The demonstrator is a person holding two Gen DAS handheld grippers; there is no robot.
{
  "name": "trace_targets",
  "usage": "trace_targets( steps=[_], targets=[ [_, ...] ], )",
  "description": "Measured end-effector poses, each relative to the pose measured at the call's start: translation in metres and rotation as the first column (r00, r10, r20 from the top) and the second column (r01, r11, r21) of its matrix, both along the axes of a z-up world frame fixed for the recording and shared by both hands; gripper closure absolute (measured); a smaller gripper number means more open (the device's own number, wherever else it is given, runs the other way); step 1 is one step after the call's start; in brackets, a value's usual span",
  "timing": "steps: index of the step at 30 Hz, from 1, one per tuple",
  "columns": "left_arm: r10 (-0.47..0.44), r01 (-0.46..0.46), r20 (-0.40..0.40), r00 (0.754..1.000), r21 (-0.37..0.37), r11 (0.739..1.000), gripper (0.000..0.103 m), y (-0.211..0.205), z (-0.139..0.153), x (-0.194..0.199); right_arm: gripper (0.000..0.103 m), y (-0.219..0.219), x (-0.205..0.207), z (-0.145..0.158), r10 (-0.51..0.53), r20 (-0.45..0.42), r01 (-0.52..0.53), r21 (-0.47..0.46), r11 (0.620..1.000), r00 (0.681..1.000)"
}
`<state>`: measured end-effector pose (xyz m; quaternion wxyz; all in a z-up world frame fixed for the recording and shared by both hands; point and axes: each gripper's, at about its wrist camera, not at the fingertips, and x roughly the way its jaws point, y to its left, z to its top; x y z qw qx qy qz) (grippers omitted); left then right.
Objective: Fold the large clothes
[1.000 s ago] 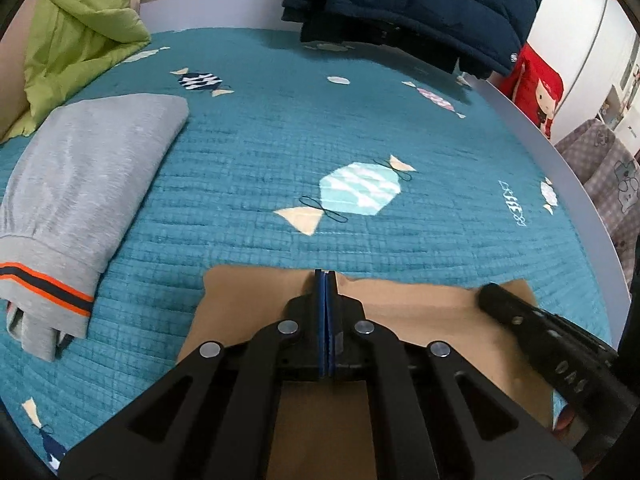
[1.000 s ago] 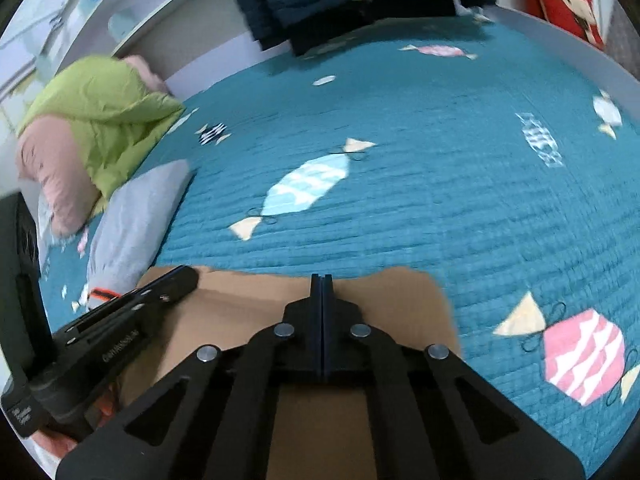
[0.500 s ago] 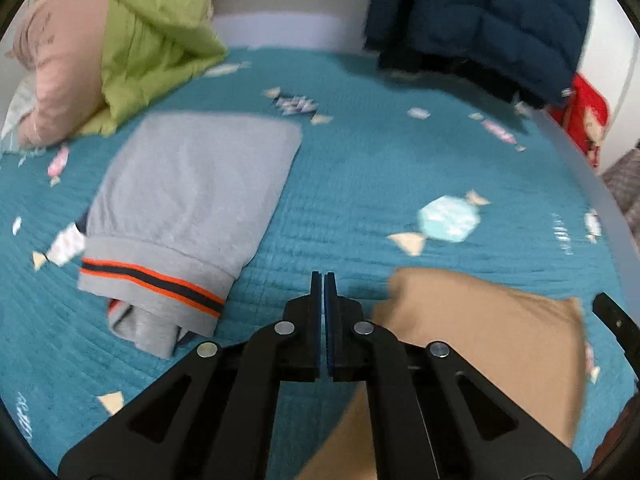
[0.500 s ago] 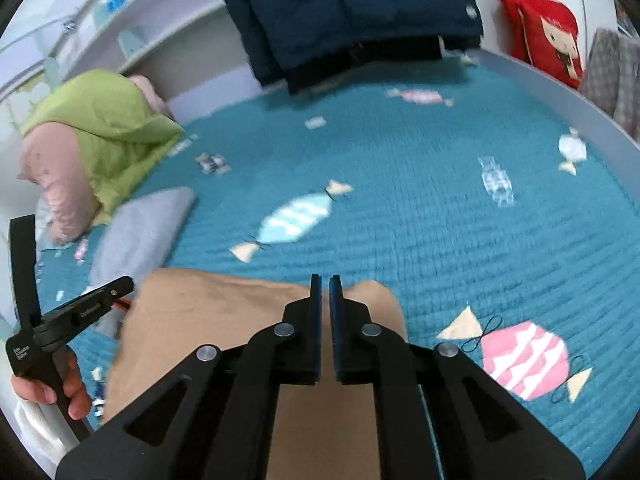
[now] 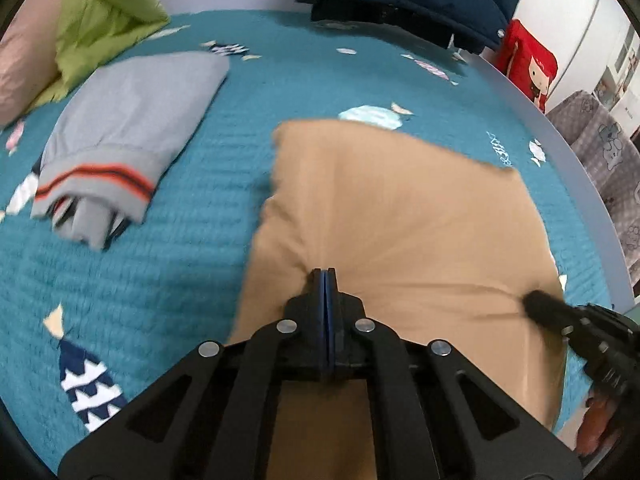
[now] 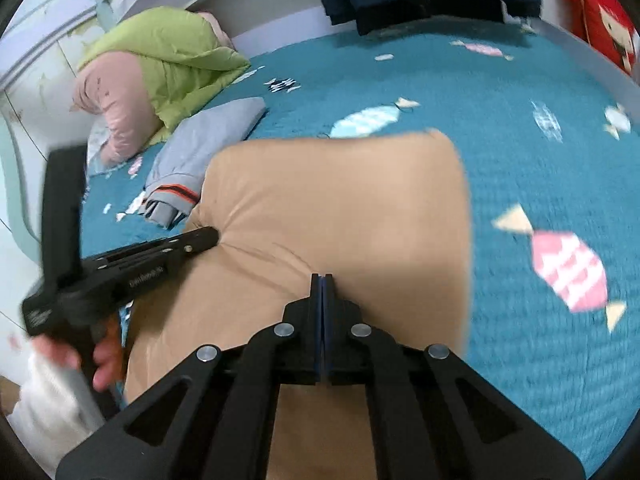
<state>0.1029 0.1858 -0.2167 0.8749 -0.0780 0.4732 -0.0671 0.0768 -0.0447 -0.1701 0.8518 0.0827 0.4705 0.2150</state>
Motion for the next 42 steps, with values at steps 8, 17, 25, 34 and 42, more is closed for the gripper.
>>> trace_targets(
  steps=[8, 17, 25, 34, 42],
  targets=[
    [0.059, -0.053, -0.007, 0.998, 0.329, 0.943, 0.099, 0.008, 0.006, -0.025, 0.097, -0.040, -0.034, 0.005, -0.127, -0.009, 0.125, -0.137, 0.983, 0.992],
    [-0.125, 0.126, 0.021, 0.992, -0.010, 0.992, 0.099, -0.031, 0.048, -0.078, 0.097, 0.015, -0.051, 0.030, 0.167, -0.045, -0.159, 0.155, 0.975, 0.985],
    [-0.156, 0.151, -0.121, 0.980, -0.050, 0.987, 0.101, -0.028, 0.003, -0.084, 0.103, 0.014, -0.047, -0.032, 0.220, -0.320, -0.199, 0.098, 0.975, 0.922],
    [-0.109, 0.122, -0.107, 0.988, 0.126, 0.984, 0.100, -0.019, 0.027, -0.105, 0.099, -0.034, -0.071, -0.007, 0.143, -0.317, -0.144, 0.020, 0.989, 0.937],
    [-0.069, 0.087, -0.095, 0.993, 0.197, 0.977, 0.078, -0.016, 0.047, -0.096, 0.016, -0.076, -0.066, 0.016, 0.005, -0.219, 0.009, 0.061, 0.998, 0.976]
  ],
)
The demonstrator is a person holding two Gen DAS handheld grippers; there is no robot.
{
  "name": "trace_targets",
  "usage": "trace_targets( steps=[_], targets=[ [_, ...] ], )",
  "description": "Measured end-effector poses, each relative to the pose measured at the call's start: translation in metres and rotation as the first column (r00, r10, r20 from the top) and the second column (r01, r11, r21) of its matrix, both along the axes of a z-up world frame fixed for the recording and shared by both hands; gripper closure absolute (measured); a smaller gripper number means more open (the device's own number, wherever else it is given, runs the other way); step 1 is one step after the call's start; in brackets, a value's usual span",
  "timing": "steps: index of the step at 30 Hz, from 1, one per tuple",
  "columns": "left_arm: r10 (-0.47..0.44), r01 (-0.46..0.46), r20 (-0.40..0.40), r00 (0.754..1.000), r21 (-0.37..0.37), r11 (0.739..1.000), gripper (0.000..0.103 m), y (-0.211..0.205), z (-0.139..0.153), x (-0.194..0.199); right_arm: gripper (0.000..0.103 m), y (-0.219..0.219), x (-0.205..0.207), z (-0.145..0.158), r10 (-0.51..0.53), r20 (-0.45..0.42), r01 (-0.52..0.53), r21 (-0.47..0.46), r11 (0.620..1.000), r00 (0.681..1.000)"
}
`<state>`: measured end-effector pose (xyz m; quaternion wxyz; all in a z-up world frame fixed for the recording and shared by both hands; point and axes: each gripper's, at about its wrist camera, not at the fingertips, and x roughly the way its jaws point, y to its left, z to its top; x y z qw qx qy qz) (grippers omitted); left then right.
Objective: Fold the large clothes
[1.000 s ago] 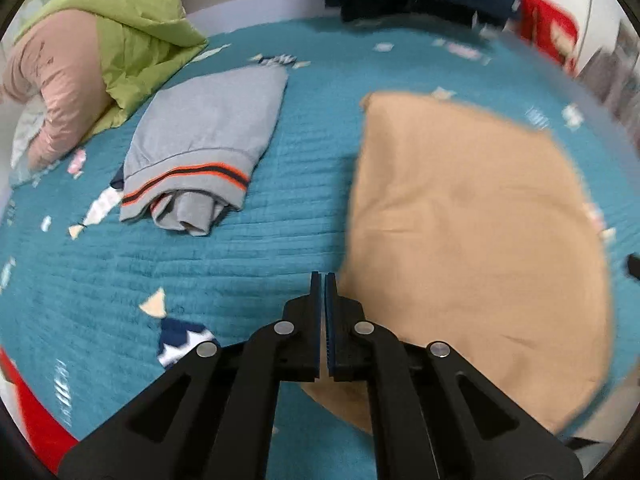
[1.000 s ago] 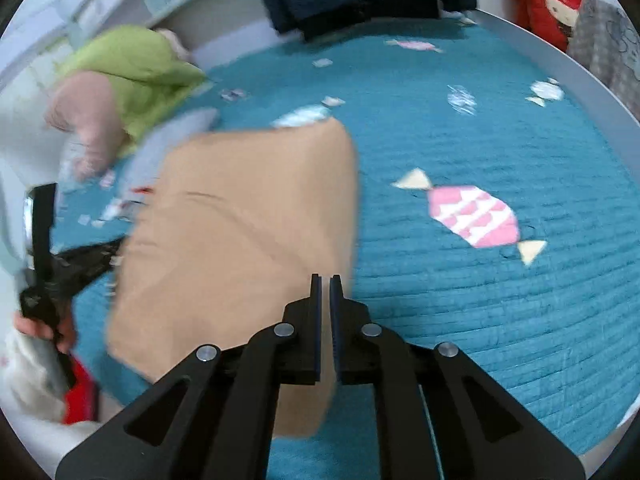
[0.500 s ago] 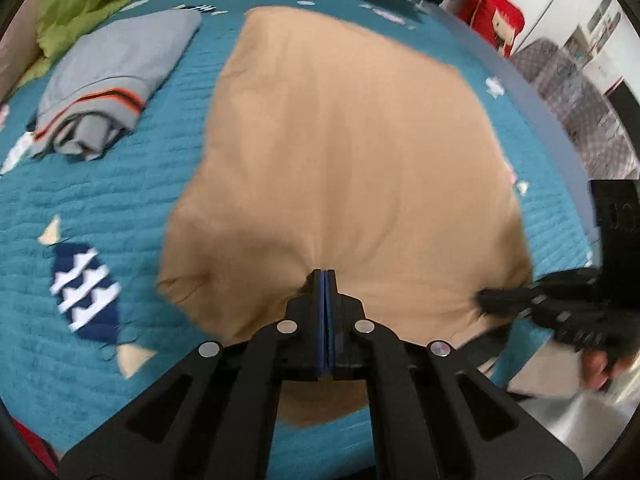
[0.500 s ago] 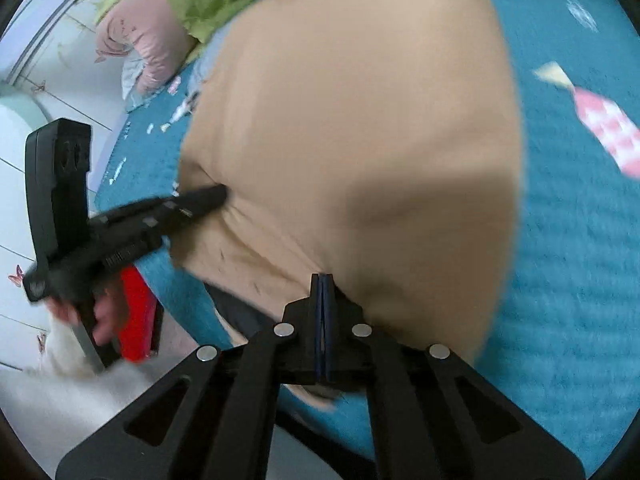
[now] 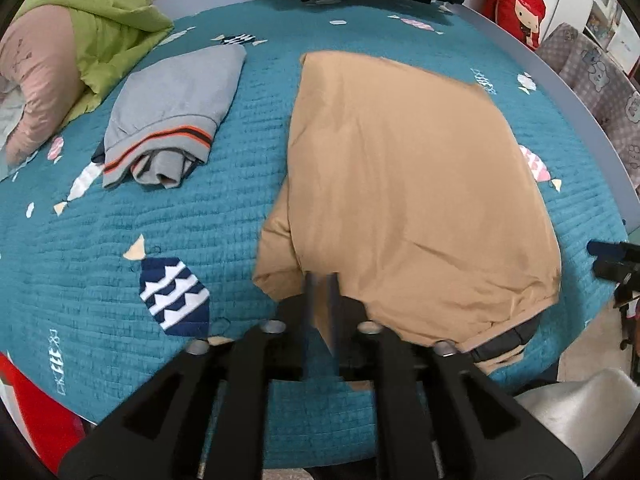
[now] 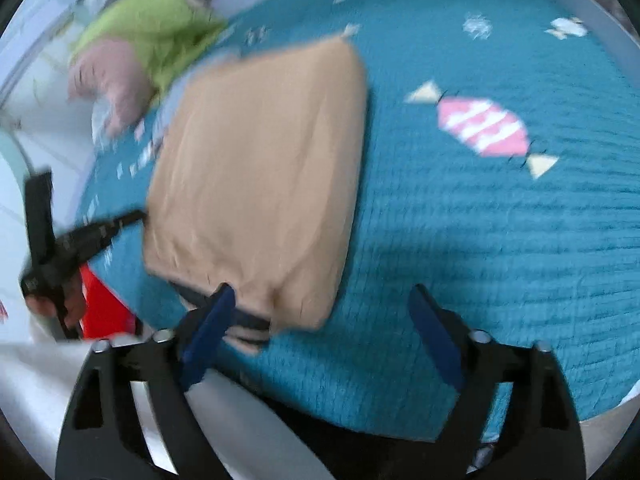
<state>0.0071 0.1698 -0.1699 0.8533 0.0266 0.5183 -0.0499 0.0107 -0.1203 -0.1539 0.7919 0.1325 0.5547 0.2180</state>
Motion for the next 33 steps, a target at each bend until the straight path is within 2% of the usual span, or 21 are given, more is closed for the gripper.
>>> trace_targets(
  steps=[1, 2, 7, 10, 13, 15, 20, 25, 30, 33],
  targets=[
    [-0.001, 0.001, 0.016, 1.000, 0.007, 1.000, 0.058, 0.001, 0.003, 0.001, 0.014, -0.003, 0.005, 0.002, -0.019, 0.004, 0.019, 0.014, 1.000, 1.000],
    [-0.003, 0.003, 0.032, 0.999, 0.007, 1.000, 0.051, 0.003, 0.006, 0.000, 0.012, -0.005, 0.010, 0.002, -0.038, 0.007, 0.038, 0.014, 0.999, 0.999],
    [-0.024, 0.026, 0.066, 0.997, -0.023, 0.999, 0.029, 0.007, 0.018, 0.021, 0.009, -0.008, 0.037, -0.007, -0.068, -0.012, 0.069, 0.054, 0.996, 0.998],
    [-0.013, 0.016, 0.066, 0.998, -0.034, 0.999, 0.028, 0.012, 0.018, 0.041, 0.009, -0.009, 0.051, -0.014, -0.076, -0.046, 0.079, 0.073, 0.994, 0.996],
    [-0.025, 0.027, 0.066, 0.998, -0.039, 0.999, 0.021, 0.015, 0.014, 0.061, 0.009, -0.004, 0.066, -0.027, -0.081, -0.083, 0.089, 0.099, 0.991, 0.993],
    [-0.020, 0.022, 0.041, 0.999, -0.052, 0.998, 0.021, 0.017, 0.007, 0.073, 0.009, -0.002, 0.071, -0.031, -0.083, -0.101, 0.095, 0.120, 0.988, 0.991],
    [-0.013, 0.008, -0.040, 0.999, -0.125, 0.992, 0.020, 0.020, -0.020, 0.098, 0.009, 0.005, 0.089, -0.051, -0.095, -0.164, 0.123, 0.172, 0.977, 0.982],
    [0.003, -0.018, -0.074, 0.997, -0.200, 0.980, 0.014, 0.028, -0.035, 0.108, 0.008, 0.009, 0.098, -0.064, -0.093, -0.210, 0.144, 0.247, 0.958, 0.973],
    [0.021, -0.067, -0.139, 0.990, -0.336, 0.939, 0.014, 0.044, -0.051, 0.115, 0.008, 0.011, 0.106, -0.074, -0.075, -0.267, 0.161, 0.318, 0.934, 0.961],
    [0.020, -0.100, -0.189, 0.982, -0.424, 0.900, 0.014, 0.051, -0.062, 0.118, 0.008, 0.016, 0.109, -0.078, -0.070, -0.288, 0.171, 0.344, 0.923, 0.955]
  ],
)
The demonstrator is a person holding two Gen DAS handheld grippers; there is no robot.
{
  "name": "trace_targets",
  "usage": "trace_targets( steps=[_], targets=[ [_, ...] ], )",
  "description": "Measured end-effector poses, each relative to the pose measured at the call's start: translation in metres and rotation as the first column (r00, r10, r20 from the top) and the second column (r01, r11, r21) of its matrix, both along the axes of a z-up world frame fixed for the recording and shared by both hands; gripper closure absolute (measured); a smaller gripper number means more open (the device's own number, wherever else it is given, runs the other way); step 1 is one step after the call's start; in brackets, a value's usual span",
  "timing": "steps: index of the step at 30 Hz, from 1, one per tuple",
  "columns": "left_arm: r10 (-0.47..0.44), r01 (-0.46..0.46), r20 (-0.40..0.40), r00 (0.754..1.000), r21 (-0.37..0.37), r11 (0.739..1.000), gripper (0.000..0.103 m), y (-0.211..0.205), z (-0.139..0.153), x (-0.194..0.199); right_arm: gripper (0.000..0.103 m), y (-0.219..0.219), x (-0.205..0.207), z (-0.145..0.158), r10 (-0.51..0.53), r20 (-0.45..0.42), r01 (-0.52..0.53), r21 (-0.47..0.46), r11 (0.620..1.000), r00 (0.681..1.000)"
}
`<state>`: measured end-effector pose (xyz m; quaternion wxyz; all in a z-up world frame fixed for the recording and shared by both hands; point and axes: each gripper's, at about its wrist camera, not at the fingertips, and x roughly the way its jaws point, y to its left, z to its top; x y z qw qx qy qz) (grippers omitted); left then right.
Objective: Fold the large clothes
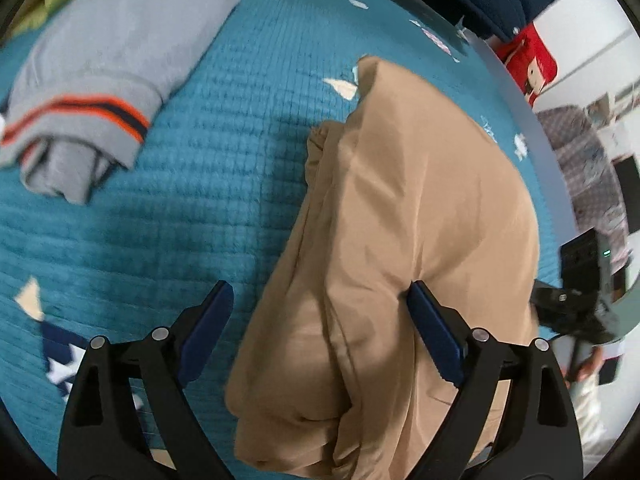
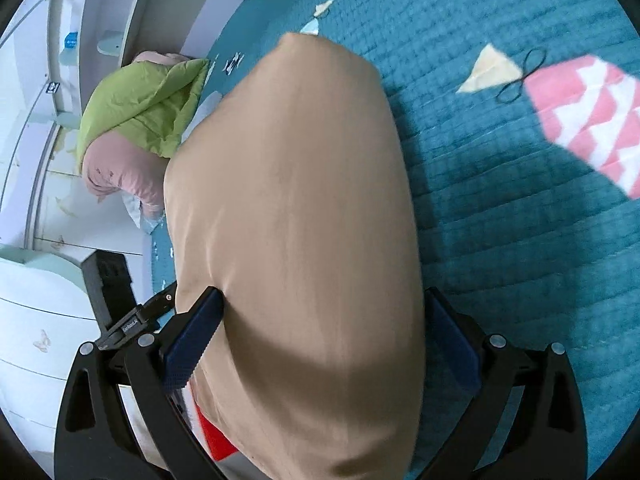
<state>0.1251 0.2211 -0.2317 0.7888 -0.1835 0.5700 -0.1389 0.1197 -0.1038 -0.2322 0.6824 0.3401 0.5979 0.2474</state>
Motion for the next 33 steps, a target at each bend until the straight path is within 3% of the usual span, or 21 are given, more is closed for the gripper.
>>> trace_targets(
  steps=[2, 6, 8, 12, 13, 16, 22, 25, 30, 33],
  targets=[
    [0.000, -0.002, -0.038, 0.999, -0.071, 0.997, 0.014, 0.004, -0.008, 0.003, 0.007, 0.003, 0.002, -0.003, 0.000, -0.011, 0.000, 0.023, 1.000, 1.000],
    [0.033, -0.074, -0.137, 0.990, -0.303, 0.950, 0.015, 0.016, -0.035, 0.005, 0.006, 0.010, 0.007, -0.008, -0.008, -0.015, 0.008, 0.053, 0.999, 1.000],
    [0.023, -0.067, -0.136, 0.990, -0.331, 0.941, 0.015, 0.015, -0.039, 0.004, 0.006, 0.013, 0.010, -0.009, -0.012, -0.021, 0.013, 0.064, 0.998, 1.000],
    [-0.023, -0.022, -0.126, 0.992, -0.344, 0.939, 0.016, 0.005, -0.036, 0.003, 0.006, 0.017, 0.010, -0.008, -0.018, -0.001, 0.018, 0.076, 0.997, 1.000],
    [-0.021, -0.021, -0.122, 0.992, -0.332, 0.943, 0.023, 0.002, -0.035, 0.002, 0.007, 0.018, 0.008, -0.007, -0.019, 0.006, 0.018, 0.072, 0.997, 1.000],
    [0.021, -0.051, -0.103, 0.994, -0.290, 0.956, 0.040, -0.005, -0.030, -0.001, 0.017, 0.018, 0.002, 0.001, -0.029, 0.050, 0.026, 0.051, 0.998, 0.998],
    [0.047, -0.050, -0.019, 0.999, -0.159, 0.986, 0.058, -0.022, -0.003, -0.014, 0.044, 0.020, -0.013, 0.027, -0.014, 0.177, 0.009, 0.033, 0.999, 0.984],
    [0.059, -0.058, 0.001, 0.998, -0.156, 0.986, 0.063, -0.023, 0.005, -0.017, 0.049, 0.022, -0.016, 0.034, -0.010, 0.205, 0.003, 0.032, 0.999, 0.979],
    [0.096, -0.089, 0.024, 0.995, -0.215, 0.973, 0.064, -0.010, 0.019, -0.022, 0.052, 0.028, -0.018, 0.049, -0.006, 0.232, -0.014, 0.087, 0.996, 0.973],
    [0.114, -0.104, 0.043, 0.993, -0.196, 0.975, 0.064, -0.006, 0.030, -0.024, 0.052, 0.040, -0.015, 0.067, 0.028, 0.273, -0.054, 0.089, 0.995, 0.962]
  ],
)
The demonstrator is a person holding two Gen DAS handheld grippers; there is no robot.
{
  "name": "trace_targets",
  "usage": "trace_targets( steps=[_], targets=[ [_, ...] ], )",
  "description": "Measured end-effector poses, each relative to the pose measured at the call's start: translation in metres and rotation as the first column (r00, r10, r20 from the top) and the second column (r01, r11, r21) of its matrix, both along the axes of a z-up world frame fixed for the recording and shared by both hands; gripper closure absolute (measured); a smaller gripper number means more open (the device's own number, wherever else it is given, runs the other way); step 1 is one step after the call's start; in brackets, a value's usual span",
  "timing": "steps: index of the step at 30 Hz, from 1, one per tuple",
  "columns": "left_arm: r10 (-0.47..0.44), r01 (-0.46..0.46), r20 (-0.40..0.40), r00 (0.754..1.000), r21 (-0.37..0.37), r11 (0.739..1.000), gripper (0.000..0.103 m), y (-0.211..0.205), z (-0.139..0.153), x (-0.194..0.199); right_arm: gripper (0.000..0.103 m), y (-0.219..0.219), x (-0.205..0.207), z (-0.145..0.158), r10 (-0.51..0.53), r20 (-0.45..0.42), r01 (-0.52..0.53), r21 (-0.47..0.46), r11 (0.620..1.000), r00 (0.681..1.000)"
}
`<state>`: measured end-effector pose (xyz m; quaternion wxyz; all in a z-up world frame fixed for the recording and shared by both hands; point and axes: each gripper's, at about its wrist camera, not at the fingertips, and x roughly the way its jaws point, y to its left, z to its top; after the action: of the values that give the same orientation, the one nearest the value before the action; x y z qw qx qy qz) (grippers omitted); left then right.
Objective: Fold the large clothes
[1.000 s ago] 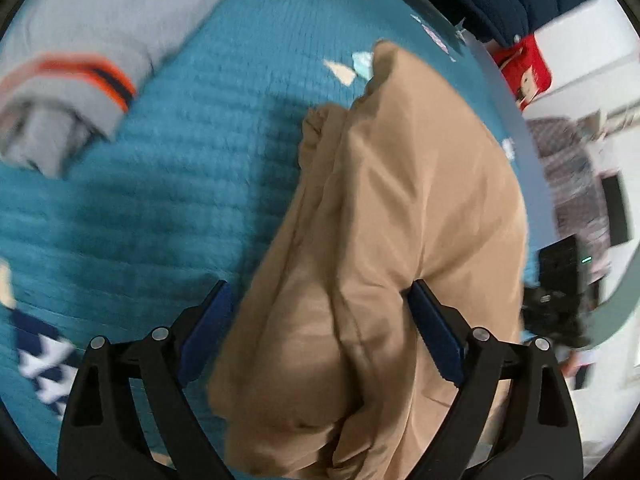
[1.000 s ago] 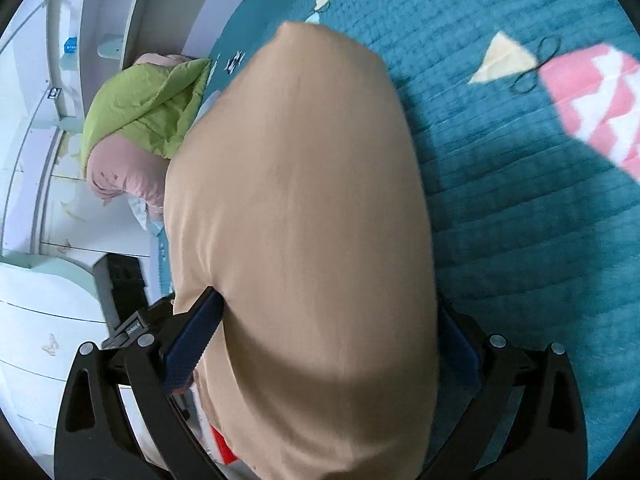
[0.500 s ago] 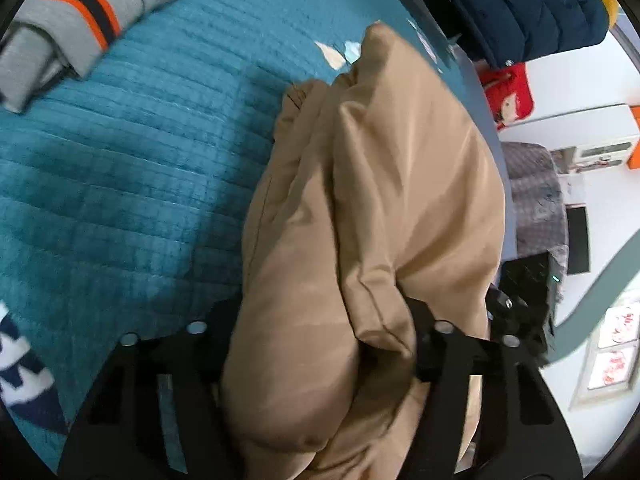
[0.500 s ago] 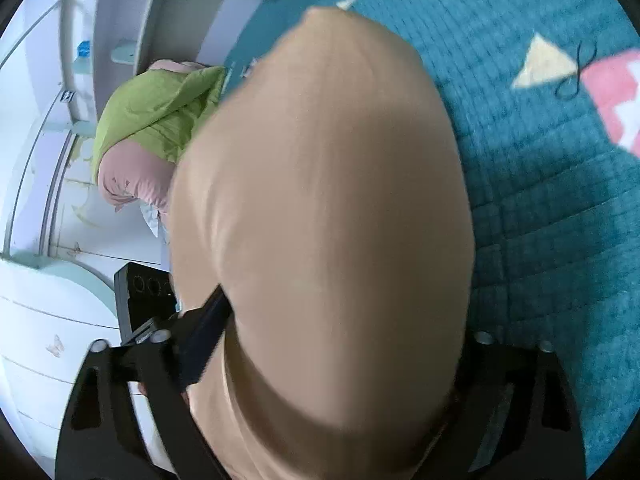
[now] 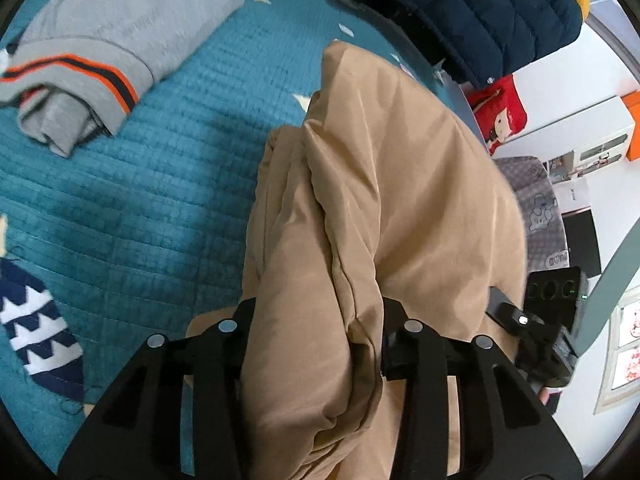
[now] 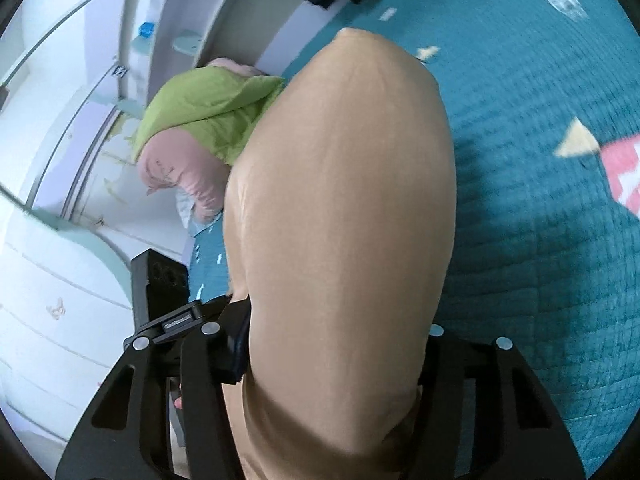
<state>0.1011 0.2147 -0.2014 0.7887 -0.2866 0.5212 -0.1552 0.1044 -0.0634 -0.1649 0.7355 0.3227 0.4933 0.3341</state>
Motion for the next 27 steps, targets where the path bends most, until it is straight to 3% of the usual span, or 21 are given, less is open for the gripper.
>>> trace_targets(
  steps=[5, 11, 17, 22, 27],
  targets=[
    [0.012, -0.014, 0.052, 0.999, 0.039, 0.999, 0.064, 0.005, 0.025, -0.004, 0.052, 0.021, 0.010, 0.025, 0.050, 0.063, -0.050, 0.006, 0.999, 0.997],
    [0.065, -0.069, 0.116, 0.991, 0.026, 0.997, 0.064, 0.029, 0.056, -0.013, 0.052, 0.040, 0.027, 0.055, 0.108, 0.126, -0.112, 0.019, 0.994, 0.986],
    [0.100, -0.118, 0.192, 0.976, 0.085, 0.989, 0.064, 0.046, 0.097, -0.013, 0.052, 0.075, 0.049, 0.089, 0.187, 0.177, -0.194, 0.023, 0.981, 0.966],
    [0.158, -0.194, 0.248, 0.956, 0.128, 0.973, 0.064, 0.074, 0.134, -0.006, 0.052, 0.120, 0.079, 0.112, 0.238, 0.180, -0.252, 0.056, 0.966, 0.954],
    [0.213, -0.278, 0.294, 0.932, 0.202, 0.939, 0.064, 0.120, 0.170, -0.003, 0.052, 0.170, 0.107, 0.130, 0.297, 0.172, -0.317, 0.099, 0.943, 0.939]
  ],
)
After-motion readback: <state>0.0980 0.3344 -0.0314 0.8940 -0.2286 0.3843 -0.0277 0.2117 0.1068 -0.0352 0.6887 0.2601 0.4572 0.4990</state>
